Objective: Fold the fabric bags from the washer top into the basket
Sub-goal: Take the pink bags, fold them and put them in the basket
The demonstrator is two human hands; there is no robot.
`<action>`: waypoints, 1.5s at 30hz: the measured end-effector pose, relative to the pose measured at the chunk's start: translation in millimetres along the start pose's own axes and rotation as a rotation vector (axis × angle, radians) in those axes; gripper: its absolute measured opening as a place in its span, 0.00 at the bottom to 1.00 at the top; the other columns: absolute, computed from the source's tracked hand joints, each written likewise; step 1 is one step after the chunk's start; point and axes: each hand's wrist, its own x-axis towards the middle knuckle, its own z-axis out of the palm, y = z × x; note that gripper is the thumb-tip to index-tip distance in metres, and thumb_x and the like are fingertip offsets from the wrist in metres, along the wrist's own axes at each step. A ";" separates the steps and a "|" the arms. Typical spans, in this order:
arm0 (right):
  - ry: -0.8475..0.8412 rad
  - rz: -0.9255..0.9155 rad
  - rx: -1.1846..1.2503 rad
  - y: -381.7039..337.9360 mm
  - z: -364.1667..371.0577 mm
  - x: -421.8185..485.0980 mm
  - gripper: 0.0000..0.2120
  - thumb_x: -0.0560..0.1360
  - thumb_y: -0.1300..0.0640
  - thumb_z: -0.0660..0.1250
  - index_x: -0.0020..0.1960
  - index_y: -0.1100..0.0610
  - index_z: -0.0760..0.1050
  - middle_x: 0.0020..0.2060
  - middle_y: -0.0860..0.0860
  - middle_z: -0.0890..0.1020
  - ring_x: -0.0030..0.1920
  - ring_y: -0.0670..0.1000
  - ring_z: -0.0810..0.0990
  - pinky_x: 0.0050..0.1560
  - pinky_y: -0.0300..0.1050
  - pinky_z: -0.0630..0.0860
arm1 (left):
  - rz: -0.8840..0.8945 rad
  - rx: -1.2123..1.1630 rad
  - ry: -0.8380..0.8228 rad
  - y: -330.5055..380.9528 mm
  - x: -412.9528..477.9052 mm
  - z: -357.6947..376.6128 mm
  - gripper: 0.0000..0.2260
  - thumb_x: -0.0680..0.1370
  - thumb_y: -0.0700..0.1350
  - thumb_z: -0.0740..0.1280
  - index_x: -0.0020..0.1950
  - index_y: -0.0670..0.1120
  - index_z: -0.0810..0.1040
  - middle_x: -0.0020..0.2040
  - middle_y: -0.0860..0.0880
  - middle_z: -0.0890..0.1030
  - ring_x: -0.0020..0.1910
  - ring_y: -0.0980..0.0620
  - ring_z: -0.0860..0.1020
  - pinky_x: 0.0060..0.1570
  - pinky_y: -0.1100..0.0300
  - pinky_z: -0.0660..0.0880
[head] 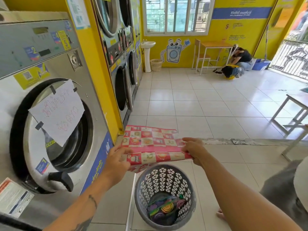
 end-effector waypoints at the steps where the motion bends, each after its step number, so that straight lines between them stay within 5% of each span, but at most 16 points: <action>1: -0.002 -0.013 0.020 2.8 0.8 -0.2 0.26 0.68 0.80 0.61 0.61 0.60 0.77 0.49 0.60 0.83 0.43 0.60 0.86 0.45 0.58 0.84 | -0.094 -0.150 -0.016 2.5 -0.7 0.8 0.15 0.69 0.37 0.65 0.51 0.52 0.81 0.61 0.49 0.71 0.60 0.46 0.76 0.42 0.59 0.81; 3: -0.027 -0.035 0.041 8.1 1.3 -1.2 0.25 0.70 0.78 0.62 0.61 0.57 0.76 0.51 0.58 0.83 0.44 0.60 0.87 0.45 0.59 0.84 | -0.235 -0.311 -0.003 6.8 -1.0 1.5 0.11 0.76 0.37 0.64 0.54 0.48 0.81 0.59 0.47 0.77 0.52 0.47 0.81 0.32 0.62 0.79; 6: -0.030 -0.069 0.018 16.3 2.5 -3.6 0.24 0.71 0.76 0.63 0.62 0.57 0.77 0.54 0.57 0.82 0.45 0.59 0.87 0.42 0.56 0.85 | -0.338 -0.347 0.063 3.0 3.0 5.4 0.09 0.80 0.45 0.63 0.59 0.52 0.78 0.54 0.47 0.83 0.45 0.47 0.84 0.34 0.55 0.80; 10: -0.014 -0.089 0.036 29.1 1.4 -7.0 0.26 0.71 0.76 0.63 0.63 0.54 0.77 0.55 0.55 0.83 0.42 0.56 0.87 0.35 0.49 0.83 | -0.457 -0.320 -0.058 -12.7 9.6 4.4 0.09 0.81 0.49 0.62 0.59 0.60 0.76 0.52 0.50 0.83 0.45 0.42 0.83 0.31 0.54 0.74; 15: -0.031 -0.025 0.168 45.6 -10.5 -8.1 0.26 0.72 0.76 0.62 0.62 0.53 0.77 0.57 0.56 0.82 0.44 0.60 0.87 0.33 0.49 0.82 | -0.567 -0.474 -0.153 -41.4 11.1 13.7 0.10 0.81 0.47 0.63 0.60 0.58 0.76 0.54 0.45 0.84 0.49 0.37 0.84 0.39 0.42 0.81; 18: -0.017 0.025 0.198 52.6 -14.2 -5.3 0.26 0.72 0.76 0.61 0.64 0.54 0.76 0.57 0.55 0.82 0.44 0.60 0.87 0.33 0.50 0.83 | -0.553 -0.431 -0.024 -51.4 13.4 34.2 0.15 0.80 0.39 0.63 0.63 0.54 0.76 0.52 0.44 0.83 0.41 0.44 0.85 0.38 0.48 0.82; 21: 0.016 0.068 0.136 60.2 -20.7 10.5 0.27 0.72 0.76 0.61 0.64 0.55 0.76 0.56 0.55 0.81 0.43 0.60 0.87 0.35 0.51 0.83 | -0.583 -0.434 0.047 -55.1 18.3 50.8 0.20 0.77 0.31 0.63 0.64 0.50 0.75 0.41 0.43 0.80 0.24 0.56 0.78 0.23 0.63 0.74; 23: 0.023 0.093 0.053 66.8 -27.2 26.9 0.27 0.72 0.76 0.59 0.65 0.56 0.75 0.56 0.57 0.81 0.44 0.60 0.86 0.37 0.52 0.83 | -0.638 -0.466 0.068 -59.7 27.0 58.9 0.25 0.75 0.28 0.64 0.68 0.49 0.73 0.45 0.41 0.82 0.20 0.58 0.74 0.19 0.64 0.70; 28: -0.031 0.166 -0.157 85.4 -38.8 71.2 0.26 0.73 0.75 0.56 0.67 0.58 0.72 0.47 0.56 0.82 0.40 0.57 0.86 0.35 0.52 0.83 | -0.773 -0.437 -0.007 -65.6 46.6 81.0 0.31 0.74 0.27 0.63 0.74 0.49 0.68 0.54 0.41 0.84 0.27 0.53 0.77 0.22 0.62 0.68; 32: -0.125 0.224 -0.320 105.0 -45.1 115.4 0.22 0.77 0.71 0.58 0.69 0.59 0.71 0.47 0.54 0.81 0.44 0.59 0.86 0.46 0.59 0.84 | -0.823 -0.421 -0.038 -67.8 55.6 104.9 0.32 0.74 0.26 0.61 0.73 0.51 0.68 0.56 0.44 0.82 0.33 0.53 0.81 0.23 0.64 0.73; 35: -0.153 0.245 -0.444 122.7 -40.3 146.9 0.19 0.78 0.66 0.62 0.69 0.57 0.72 0.46 0.53 0.80 0.45 0.58 0.85 0.46 0.57 0.84 | -0.761 -0.332 -0.046 -82.9 65.2 125.5 0.37 0.72 0.25 0.61 0.74 0.56 0.65 0.56 0.46 0.82 0.48 0.48 0.83 0.36 0.56 0.80; 39: -0.183 0.263 -0.603 157.5 -30.7 182.4 0.20 0.78 0.63 0.62 0.69 0.54 0.73 0.52 0.55 0.81 0.46 0.57 0.85 0.46 0.58 0.84 | -0.729 -0.225 -0.079 -109.6 70.8 150.5 0.35 0.74 0.25 0.58 0.77 0.51 0.61 0.58 0.51 0.79 0.48 0.53 0.79 0.32 0.67 0.77; 43: -0.210 0.261 -0.666 197.9 -20.9 209.5 0.19 0.78 0.61 0.61 0.68 0.54 0.73 0.52 0.54 0.81 0.47 0.56 0.85 0.44 0.58 0.84 | -0.781 -0.119 -0.075 -159.0 73.9 169.5 0.32 0.72 0.36 0.62 0.75 0.54 0.65 0.59 0.51 0.80 0.51 0.51 0.80 0.43 0.60 0.80; 45: -0.222 0.251 -0.697 215.2 -16.5 222.7 0.20 0.77 0.62 0.61 0.68 0.53 0.73 0.51 0.53 0.80 0.47 0.56 0.85 0.44 0.58 0.84 | -0.786 -0.062 -0.062 -184.6 76.1 178.9 0.30 0.74 0.37 0.63 0.75 0.56 0.66 0.61 0.50 0.79 0.50 0.52 0.80 0.41 0.61 0.80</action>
